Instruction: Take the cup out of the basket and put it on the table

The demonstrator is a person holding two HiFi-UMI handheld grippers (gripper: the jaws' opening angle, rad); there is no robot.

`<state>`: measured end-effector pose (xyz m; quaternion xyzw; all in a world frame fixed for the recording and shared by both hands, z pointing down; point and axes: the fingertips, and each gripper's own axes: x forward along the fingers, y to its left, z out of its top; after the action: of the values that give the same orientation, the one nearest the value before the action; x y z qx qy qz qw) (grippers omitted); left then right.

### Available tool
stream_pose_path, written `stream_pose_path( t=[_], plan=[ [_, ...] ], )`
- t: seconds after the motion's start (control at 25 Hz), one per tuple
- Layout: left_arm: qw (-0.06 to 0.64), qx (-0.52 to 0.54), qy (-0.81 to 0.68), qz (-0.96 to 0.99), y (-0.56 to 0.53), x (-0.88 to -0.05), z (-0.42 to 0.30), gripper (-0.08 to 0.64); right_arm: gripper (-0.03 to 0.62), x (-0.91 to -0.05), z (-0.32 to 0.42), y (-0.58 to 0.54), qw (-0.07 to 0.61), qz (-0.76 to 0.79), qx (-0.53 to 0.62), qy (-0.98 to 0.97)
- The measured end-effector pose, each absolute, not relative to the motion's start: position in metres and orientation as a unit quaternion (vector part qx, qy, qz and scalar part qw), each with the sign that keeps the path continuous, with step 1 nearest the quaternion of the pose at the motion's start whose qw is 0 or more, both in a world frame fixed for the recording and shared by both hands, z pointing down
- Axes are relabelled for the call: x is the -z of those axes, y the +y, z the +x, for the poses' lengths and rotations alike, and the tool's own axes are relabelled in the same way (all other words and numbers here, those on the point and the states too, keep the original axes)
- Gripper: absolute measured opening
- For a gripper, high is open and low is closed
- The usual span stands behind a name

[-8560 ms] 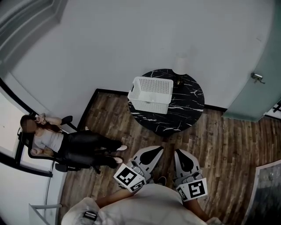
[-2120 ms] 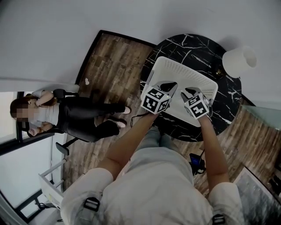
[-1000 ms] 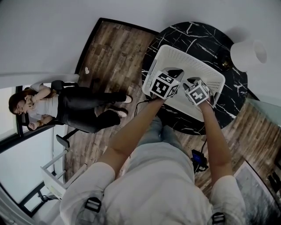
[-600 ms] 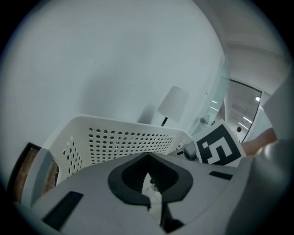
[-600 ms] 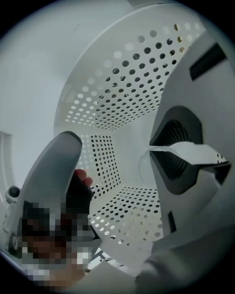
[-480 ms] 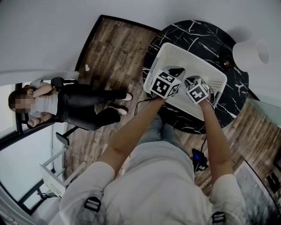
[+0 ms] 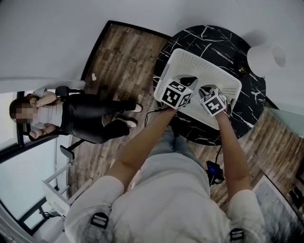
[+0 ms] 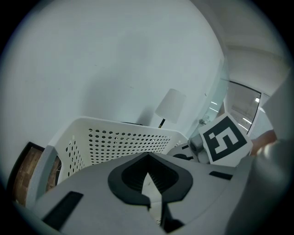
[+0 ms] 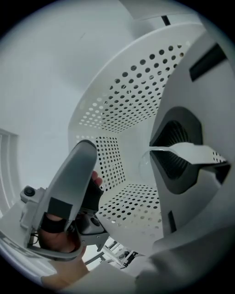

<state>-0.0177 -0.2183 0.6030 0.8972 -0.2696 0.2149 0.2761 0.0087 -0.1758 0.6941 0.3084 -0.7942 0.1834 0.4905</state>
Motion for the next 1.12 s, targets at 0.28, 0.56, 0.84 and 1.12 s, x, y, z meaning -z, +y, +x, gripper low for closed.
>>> stream_pose_path(
  t=[0.28, 0.56, 0.84, 1.12],
  plan=[
    [0.267, -0.194, -0.269, 0.905, -0.208, -0.576, -0.017, 0.005, 0.031, -0.649, 0.008, -0.172, 0.473, 0.32, -0.159, -0.805],
    [0.245, -0.165, -0.273, 0.915, -0.196, -0.537, -0.016, 0.005, 0.031, -0.597, 0.009, -0.164, 0.456, 0.326, -0.132, -0.818],
    [0.221, -0.14, -0.28, 0.924, -0.179, -0.499, -0.018, 0.005, 0.031, -0.549, 0.012, -0.148, 0.441, 0.338, -0.1, -0.825],
    [0.205, -0.122, -0.279, 0.93, -0.158, -0.472, -0.018, 0.005, 0.031, -0.497, 0.016, -0.127, 0.42, 0.354, -0.07, -0.833]
  ],
)
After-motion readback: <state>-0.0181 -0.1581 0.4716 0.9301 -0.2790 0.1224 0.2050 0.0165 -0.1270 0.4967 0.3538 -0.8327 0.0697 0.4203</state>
